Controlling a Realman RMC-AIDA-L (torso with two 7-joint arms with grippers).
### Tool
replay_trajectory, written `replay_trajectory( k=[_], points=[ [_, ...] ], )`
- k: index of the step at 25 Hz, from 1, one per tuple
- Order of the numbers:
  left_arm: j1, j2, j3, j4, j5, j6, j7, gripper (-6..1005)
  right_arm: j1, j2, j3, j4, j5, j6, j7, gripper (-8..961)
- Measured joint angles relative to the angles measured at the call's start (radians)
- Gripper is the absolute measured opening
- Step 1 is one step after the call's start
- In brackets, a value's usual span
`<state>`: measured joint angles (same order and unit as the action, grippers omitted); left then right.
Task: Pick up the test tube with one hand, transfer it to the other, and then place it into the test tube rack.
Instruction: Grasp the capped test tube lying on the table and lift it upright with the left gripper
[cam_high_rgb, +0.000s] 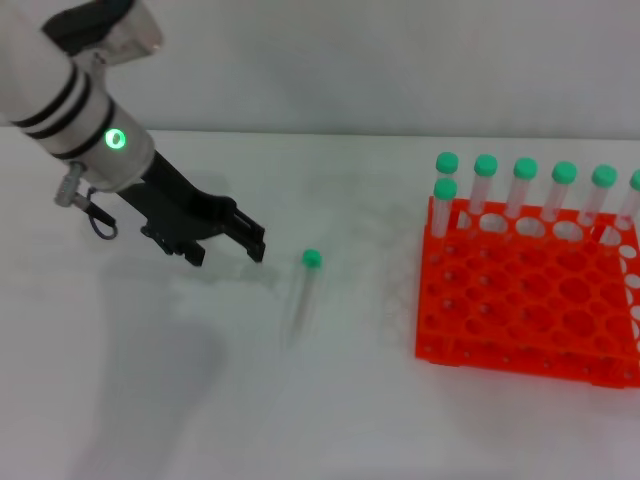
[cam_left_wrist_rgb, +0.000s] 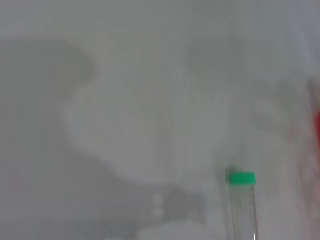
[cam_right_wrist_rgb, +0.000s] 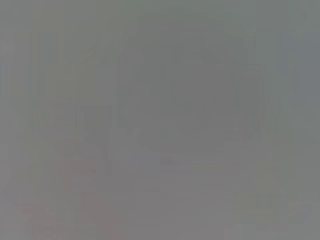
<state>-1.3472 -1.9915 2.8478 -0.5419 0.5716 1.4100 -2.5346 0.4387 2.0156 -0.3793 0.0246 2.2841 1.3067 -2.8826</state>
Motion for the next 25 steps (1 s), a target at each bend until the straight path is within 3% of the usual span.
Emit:
replay_trajectory(
  k=[6, 16, 25],
  points=[
    [-0.062, -0.022, -0.001, 0.111, 0.122, -0.057, -0.102, 821, 0.001, 0.000, -0.023, 0.000, 0.000, -0.001, 0.006, 852],
    [-0.078, -0.075, -0.002, 0.199, 0.231, -0.150, -0.202, 809, -0.005, -0.002, -0.034, 0.000, -0.001, -0.001, 0.008, 851],
    [-0.068, -0.081, -0.002, 0.244, 0.236, -0.195, -0.221, 798, -0.006, -0.006, -0.058, -0.005, -0.009, -0.002, 0.008, 851]
  ],
)
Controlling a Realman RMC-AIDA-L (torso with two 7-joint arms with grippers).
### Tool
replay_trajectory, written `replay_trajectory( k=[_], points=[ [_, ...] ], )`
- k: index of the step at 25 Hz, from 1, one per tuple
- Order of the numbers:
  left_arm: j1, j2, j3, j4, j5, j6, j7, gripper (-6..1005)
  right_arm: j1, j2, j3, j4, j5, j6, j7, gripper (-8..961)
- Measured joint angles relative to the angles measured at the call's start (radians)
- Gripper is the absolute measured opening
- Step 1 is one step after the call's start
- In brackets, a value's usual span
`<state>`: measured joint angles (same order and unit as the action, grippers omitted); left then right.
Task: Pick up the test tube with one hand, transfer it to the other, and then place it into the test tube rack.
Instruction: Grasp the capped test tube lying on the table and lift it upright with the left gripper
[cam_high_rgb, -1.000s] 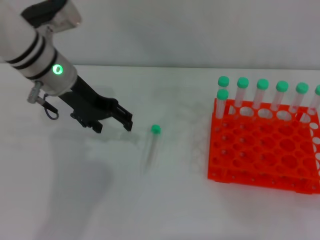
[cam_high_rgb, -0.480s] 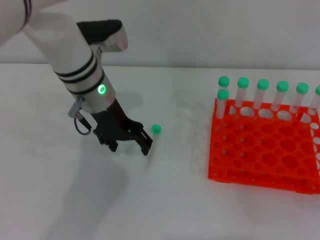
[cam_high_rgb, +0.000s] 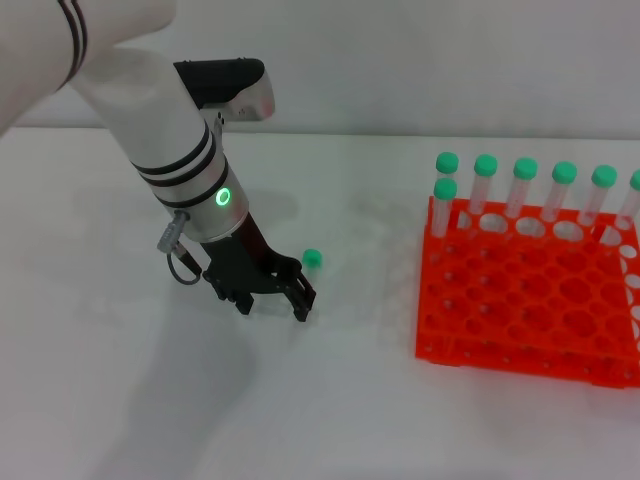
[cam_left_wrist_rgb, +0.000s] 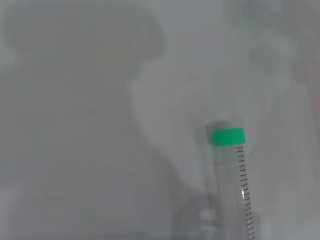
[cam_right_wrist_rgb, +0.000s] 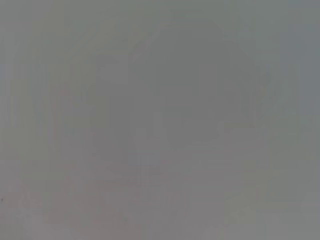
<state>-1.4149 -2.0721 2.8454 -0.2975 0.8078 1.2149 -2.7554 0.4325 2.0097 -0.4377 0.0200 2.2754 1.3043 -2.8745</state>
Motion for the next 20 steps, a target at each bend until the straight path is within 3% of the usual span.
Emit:
replay_trajectory(
  k=[7, 10, 20],
  points=[
    [0.014, 0.000, 0.000, 0.030, 0.005, -0.032, -0.009, 789, 0.004, -0.002, -0.002, -0.003, -0.001, -0.019, 0.002, 850],
    [0.016, -0.001, 0.000, 0.043, 0.007, -0.047, -0.012, 564, 0.005, -0.003, -0.002, -0.004, -0.001, -0.026, 0.009, 849],
    [0.028, -0.002, 0.000, 0.072, 0.008, -0.090, -0.023, 548, 0.008, -0.007, -0.004, -0.008, -0.001, -0.047, 0.026, 848]
  ],
)
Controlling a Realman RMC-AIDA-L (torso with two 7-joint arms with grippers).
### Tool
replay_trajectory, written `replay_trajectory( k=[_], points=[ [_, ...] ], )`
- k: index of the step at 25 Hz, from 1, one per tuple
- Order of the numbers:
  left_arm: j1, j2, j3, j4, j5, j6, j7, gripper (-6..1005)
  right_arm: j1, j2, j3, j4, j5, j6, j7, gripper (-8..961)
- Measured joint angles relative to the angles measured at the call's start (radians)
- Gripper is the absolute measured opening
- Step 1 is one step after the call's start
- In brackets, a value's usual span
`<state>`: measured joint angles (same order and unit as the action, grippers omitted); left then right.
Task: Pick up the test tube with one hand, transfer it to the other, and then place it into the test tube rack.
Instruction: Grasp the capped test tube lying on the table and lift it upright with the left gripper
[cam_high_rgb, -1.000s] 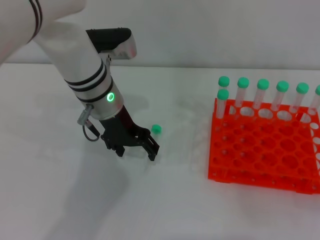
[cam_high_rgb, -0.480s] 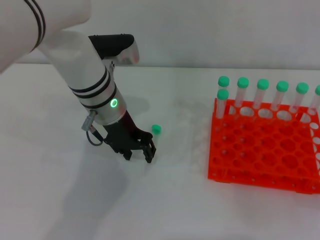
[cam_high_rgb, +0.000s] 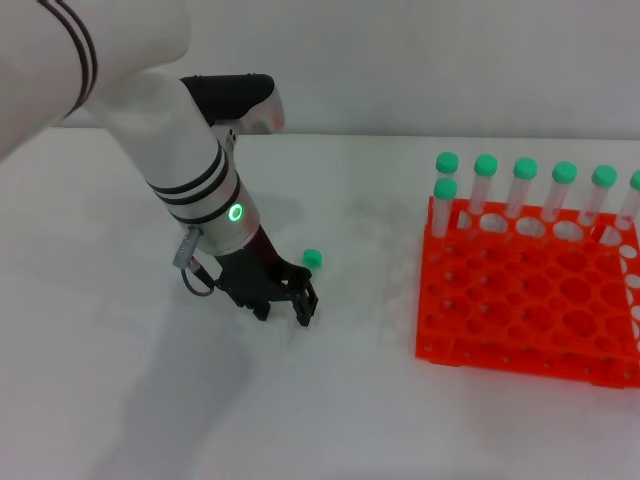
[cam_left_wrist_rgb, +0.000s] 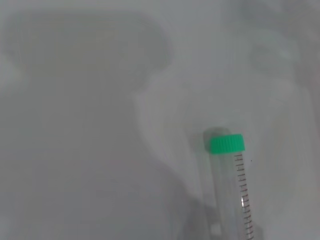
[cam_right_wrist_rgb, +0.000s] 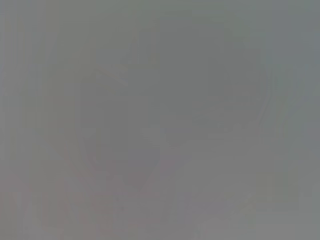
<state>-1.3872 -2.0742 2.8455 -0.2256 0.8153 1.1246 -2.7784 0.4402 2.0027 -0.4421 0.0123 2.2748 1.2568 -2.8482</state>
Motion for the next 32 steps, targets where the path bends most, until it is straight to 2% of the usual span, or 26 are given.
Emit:
replay_trajectory(
  k=[12, 15, 20, 23, 25, 32],
  points=[
    [0.011, -0.001, -0.002, 0.060, 0.021, -0.029, 0.002, 522, 0.001, -0.007, -0.014, -0.001, 0.000, -0.001, 0.010, 847],
    [0.016, 0.000, -0.002, 0.065, 0.022, -0.032, 0.017, 321, 0.002, -0.009, -0.014, -0.001, 0.000, -0.001, 0.013, 847],
    [0.022, 0.002, -0.001, 0.067, 0.014, -0.053, 0.035, 224, 0.002, -0.012, -0.013, -0.002, 0.000, -0.001, 0.013, 846],
    [0.029, 0.004, -0.001, 0.052, -0.011, -0.090, 0.057, 209, 0.001, -0.014, -0.012, -0.002, 0.001, -0.001, 0.013, 846],
    [0.035, 0.005, -0.001, 0.031, -0.062, -0.113, 0.096, 199, 0.000, -0.015, -0.011, -0.002, 0.005, 0.000, 0.014, 846],
    [0.110, 0.006, -0.002, -0.035, -0.459, -0.183, 0.392, 196, -0.006, -0.018, 0.001, -0.012, 0.022, -0.008, 0.014, 845]
  ],
)
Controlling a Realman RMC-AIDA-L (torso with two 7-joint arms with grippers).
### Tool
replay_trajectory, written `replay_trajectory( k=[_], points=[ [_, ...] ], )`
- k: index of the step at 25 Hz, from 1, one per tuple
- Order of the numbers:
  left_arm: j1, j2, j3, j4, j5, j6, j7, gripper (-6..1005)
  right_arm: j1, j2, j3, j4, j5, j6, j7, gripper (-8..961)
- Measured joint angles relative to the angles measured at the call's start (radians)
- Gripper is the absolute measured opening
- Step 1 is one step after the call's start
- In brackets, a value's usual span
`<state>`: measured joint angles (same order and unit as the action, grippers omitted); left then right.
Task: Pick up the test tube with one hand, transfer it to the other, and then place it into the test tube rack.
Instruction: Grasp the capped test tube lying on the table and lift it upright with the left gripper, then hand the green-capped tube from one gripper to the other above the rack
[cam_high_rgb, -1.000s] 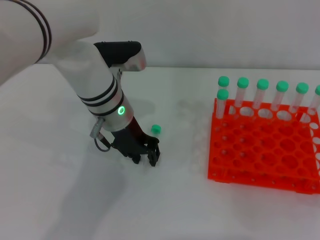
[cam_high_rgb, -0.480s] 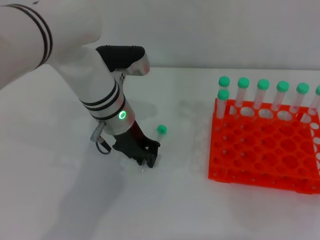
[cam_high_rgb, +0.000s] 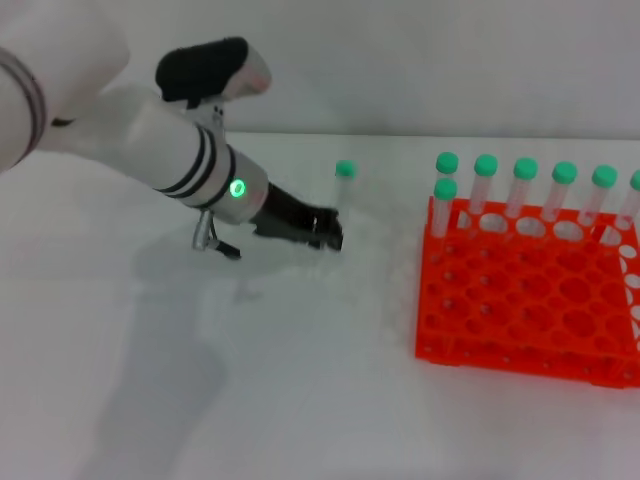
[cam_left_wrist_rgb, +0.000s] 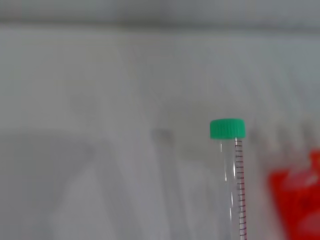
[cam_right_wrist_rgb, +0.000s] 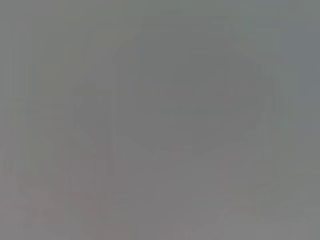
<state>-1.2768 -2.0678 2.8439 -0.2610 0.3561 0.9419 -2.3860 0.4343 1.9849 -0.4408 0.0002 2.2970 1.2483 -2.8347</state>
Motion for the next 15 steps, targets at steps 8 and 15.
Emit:
replay_trajectory(
  k=[8, 15],
  points=[
    [0.182, -0.004, 0.000, -0.044, -0.682, -0.001, 0.499, 198, 0.007, 0.009, 0.013, -0.015, 0.002, -0.025, 0.039, 844],
    [0.397, -0.009, -0.002, 0.113, -1.199, 0.148, 1.045, 200, -0.020, 0.012, 0.024, -0.098, -0.011, -0.116, 0.286, 844]
  ],
)
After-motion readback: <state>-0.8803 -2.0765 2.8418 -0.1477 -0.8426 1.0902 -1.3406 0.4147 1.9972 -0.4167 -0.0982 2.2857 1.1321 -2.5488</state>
